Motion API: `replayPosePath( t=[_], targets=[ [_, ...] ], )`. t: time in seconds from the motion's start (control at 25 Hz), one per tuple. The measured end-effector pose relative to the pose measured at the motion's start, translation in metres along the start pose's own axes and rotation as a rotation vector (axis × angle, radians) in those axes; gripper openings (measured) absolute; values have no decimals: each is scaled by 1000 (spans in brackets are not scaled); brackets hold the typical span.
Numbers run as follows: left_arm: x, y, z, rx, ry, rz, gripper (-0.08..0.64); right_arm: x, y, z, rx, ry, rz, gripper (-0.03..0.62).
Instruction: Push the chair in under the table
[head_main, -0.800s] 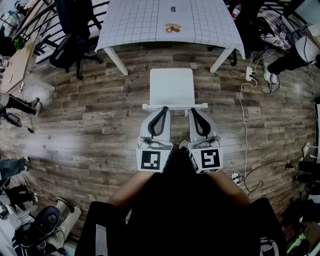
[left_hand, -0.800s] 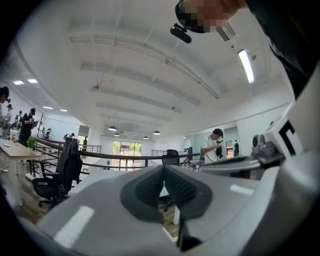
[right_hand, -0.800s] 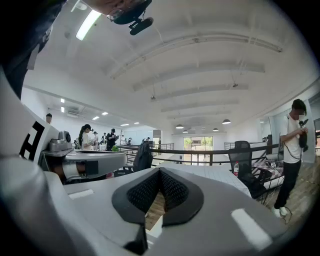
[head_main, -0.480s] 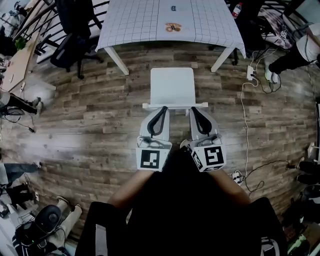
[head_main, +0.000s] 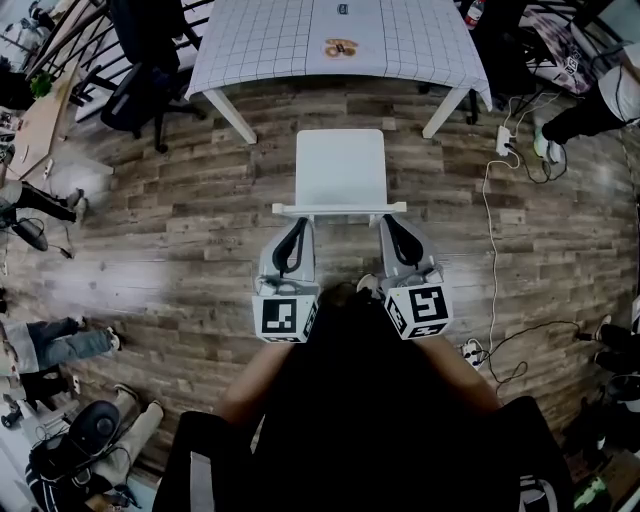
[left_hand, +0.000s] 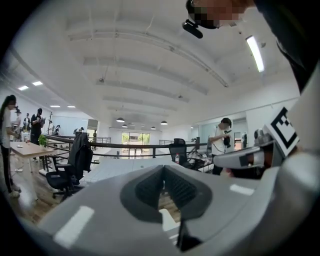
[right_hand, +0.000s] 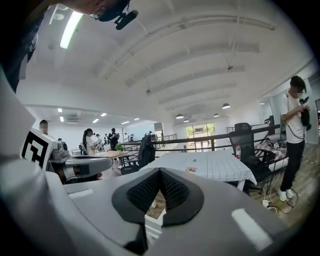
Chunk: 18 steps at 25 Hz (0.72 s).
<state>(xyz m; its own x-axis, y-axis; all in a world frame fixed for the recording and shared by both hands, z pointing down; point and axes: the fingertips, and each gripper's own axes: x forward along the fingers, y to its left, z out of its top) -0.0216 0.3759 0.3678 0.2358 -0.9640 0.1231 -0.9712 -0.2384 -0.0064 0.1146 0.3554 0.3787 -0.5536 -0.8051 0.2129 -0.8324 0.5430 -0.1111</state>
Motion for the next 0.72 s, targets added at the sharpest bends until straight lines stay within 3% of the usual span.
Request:
replayPosePath(
  t=[0.32,0.72],
  targets=[
    [7,-18,-12,-10,12,91,9,-8,-24,-21,12,13,60,-3],
    [23,-18,-25,23,71,92,9,-3,-37,-41,12,62,93,-3]
  ],
)
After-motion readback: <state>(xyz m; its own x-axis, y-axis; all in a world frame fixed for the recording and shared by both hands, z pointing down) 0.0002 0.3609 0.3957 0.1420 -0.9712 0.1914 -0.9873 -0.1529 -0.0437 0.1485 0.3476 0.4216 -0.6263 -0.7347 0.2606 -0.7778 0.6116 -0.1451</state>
